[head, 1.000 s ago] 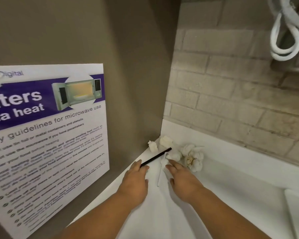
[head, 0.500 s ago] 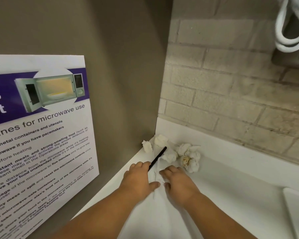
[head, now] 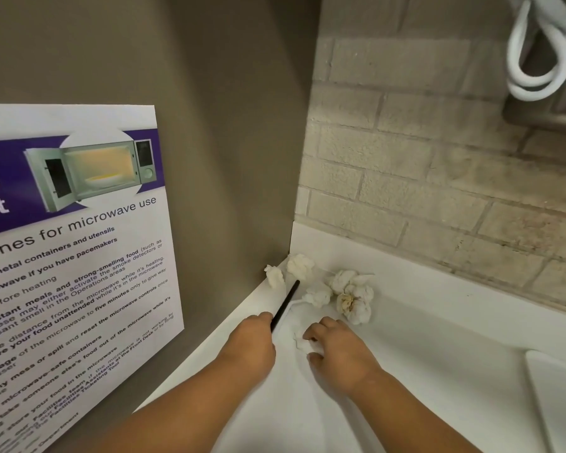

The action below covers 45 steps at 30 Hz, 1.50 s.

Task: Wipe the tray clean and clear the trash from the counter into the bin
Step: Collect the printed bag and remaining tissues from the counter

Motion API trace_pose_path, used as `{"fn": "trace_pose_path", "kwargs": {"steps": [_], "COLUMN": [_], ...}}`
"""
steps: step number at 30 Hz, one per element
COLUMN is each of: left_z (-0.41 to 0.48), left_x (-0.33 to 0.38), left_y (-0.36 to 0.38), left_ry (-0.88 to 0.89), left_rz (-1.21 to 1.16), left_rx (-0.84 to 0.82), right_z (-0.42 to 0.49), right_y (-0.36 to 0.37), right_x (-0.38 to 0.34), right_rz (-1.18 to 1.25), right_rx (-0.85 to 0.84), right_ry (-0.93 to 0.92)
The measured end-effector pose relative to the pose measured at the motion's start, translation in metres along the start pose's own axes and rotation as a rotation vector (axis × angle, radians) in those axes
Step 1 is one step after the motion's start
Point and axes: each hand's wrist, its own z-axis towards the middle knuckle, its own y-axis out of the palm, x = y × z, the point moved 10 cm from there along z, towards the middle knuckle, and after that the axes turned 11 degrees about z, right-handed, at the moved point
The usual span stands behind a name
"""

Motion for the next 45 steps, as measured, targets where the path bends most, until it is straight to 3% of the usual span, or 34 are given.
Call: {"fn": "trace_pose_path", "kwargs": {"steps": [10, 18, 27, 32, 35, 37, 42, 45], "left_z": [-0.023, -0.044, -0.060, -0.061, -0.062, -0.062, -0.062, -0.064], "left_x": [-0.023, -0.023, 0.010, 0.001, -0.013, -0.024, -0.037, -0.037], "left_y": [-0.003, -0.012, 0.006, -0.004, -0.015, -0.019, -0.022, -0.022], "left_ry": [-0.037, 0.014, 0.170, 0.117, 0.069, 0.023, -0.013, -0.005], "left_rz": [0.014, -0.102, -0.394, -0.402, -0.322, -0.304, -0.269, -0.239], "left_rx": [0.014, 0.121, -0.004, 0.090, 0.179, 0.205, 0.220, 0.215], "right_z": [-0.009, -0.024, -0.043, -0.045, -0.040, -0.031, -0.003, 0.009], "right_y": [-0.002, 0.000, 0.014, 0.029, 0.024, 0.015, -0.041, -0.044], "right_x": [0.000, 0.005, -0.005, -0.022, -0.021, -0.007, 0.022, 0.049], "right_rz": [0.032, 0.263, 0.959, 1.316, 1.197, 1.037, 0.159, -0.105], "right_rx": [-0.037, -0.034, 0.087, -0.043, -0.104, -0.045, 0.275, 0.143], "right_ry": [0.019, 0.113, 0.303, 0.359, 0.324, 0.312, 0.124, 0.228]}}
